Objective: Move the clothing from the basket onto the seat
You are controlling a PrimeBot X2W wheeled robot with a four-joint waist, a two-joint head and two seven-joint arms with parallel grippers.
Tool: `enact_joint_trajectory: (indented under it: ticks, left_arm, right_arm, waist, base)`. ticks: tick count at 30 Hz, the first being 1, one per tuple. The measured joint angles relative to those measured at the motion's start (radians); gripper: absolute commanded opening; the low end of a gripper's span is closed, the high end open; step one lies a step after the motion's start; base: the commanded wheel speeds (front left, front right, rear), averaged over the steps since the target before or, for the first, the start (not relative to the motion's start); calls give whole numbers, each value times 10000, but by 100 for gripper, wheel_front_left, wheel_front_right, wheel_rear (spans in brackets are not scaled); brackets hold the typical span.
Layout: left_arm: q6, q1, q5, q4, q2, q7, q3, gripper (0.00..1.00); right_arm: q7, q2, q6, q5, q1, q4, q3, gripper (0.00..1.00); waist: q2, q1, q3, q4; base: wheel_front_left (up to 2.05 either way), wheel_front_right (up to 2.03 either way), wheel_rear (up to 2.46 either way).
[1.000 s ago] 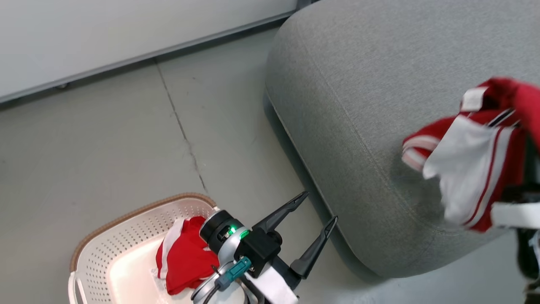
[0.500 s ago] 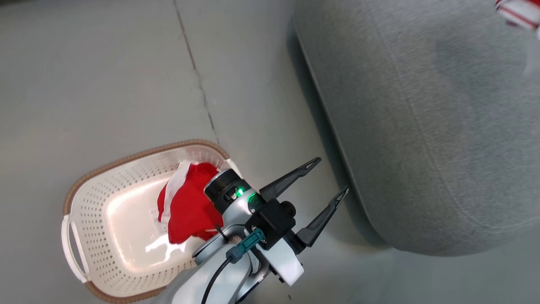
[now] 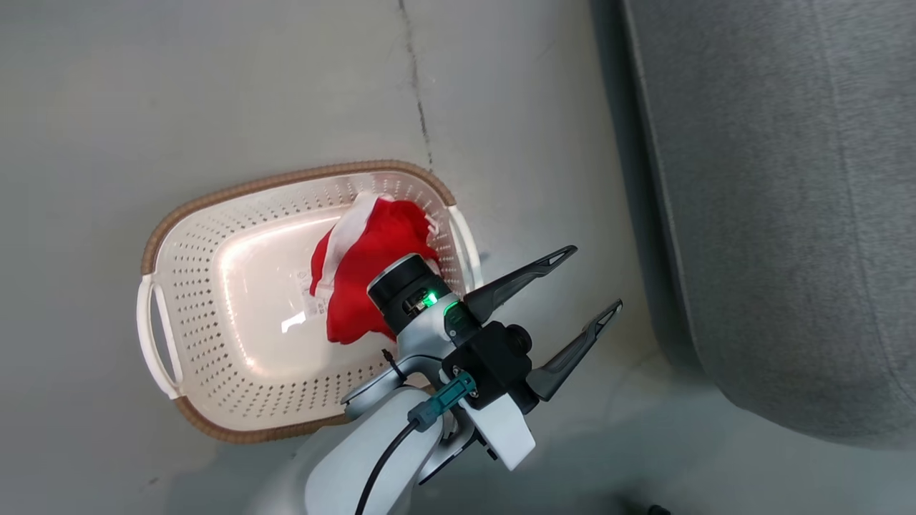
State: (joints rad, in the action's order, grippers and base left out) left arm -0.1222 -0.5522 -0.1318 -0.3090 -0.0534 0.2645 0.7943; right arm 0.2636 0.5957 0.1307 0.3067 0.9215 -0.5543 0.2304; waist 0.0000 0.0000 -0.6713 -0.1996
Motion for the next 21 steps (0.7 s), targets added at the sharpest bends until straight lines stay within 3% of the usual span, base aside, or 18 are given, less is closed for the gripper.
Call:
enact_joint_trajectory:
  ticks: [21]
  left_arm:
    - [276, -529, -35, 44, 36, 0, 466, 100]
  right_arm:
    - [6, 150, 2, 466, 1748, -4700, -2410, 0]
  waist:
    - [0, 0, -1151, 867]
  base:
    - [0, 0, 0]
